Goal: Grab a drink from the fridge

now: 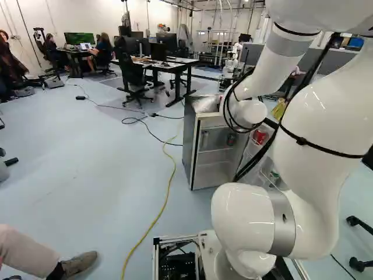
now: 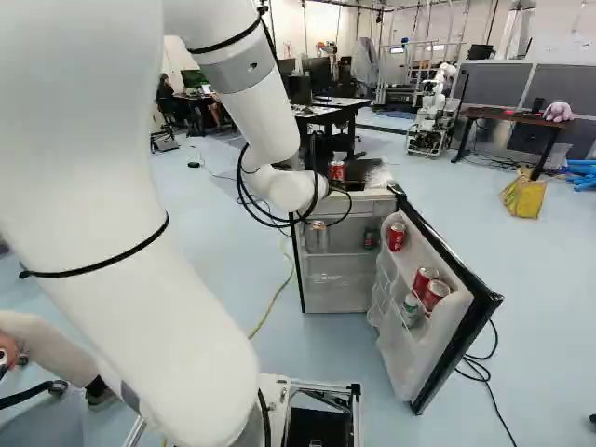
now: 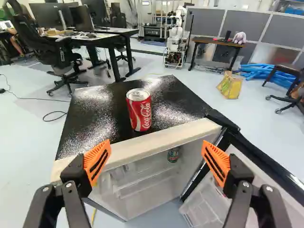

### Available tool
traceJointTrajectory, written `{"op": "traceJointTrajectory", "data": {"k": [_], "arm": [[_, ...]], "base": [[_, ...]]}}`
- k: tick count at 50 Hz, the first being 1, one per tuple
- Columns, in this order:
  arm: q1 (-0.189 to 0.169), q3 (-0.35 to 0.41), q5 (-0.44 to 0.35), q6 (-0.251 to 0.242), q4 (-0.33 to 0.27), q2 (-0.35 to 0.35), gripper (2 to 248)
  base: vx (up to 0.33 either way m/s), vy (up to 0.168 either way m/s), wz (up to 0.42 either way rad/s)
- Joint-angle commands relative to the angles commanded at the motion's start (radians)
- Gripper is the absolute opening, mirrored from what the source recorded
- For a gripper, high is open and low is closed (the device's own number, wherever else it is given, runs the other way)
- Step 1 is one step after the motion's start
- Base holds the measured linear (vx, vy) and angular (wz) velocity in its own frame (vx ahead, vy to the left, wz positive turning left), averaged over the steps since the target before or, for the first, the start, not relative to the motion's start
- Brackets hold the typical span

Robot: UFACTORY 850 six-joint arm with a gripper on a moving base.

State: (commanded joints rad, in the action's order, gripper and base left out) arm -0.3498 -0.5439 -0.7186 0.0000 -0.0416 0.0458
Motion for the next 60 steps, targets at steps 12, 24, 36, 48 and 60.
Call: {"op": "traceJointTrajectory", "data": {"k": [12, 24, 36, 48, 60], "arm": [[-0.043, 0.015, 0.033, 0.0, 0.01, -0.043, 247], [-0.086, 0.013, 0.103, 0.0, 0.036, -0.07, 247], [-0.127, 0.0, 0.19, 0.0, 0.081, -0.087, 247], [-0.167, -0.019, 0.28, 0.0, 0.134, -0.097, 247], [-0.206, -0.04, 0.369, 0.0, 0.184, -0.106, 247]], "base": [[0.0, 0.0, 0.0], [0.0, 0.0, 0.0], [0.0, 0.0, 0.0], [0.0, 0.0, 0.0], [0.0, 0.0, 0.0]]}}
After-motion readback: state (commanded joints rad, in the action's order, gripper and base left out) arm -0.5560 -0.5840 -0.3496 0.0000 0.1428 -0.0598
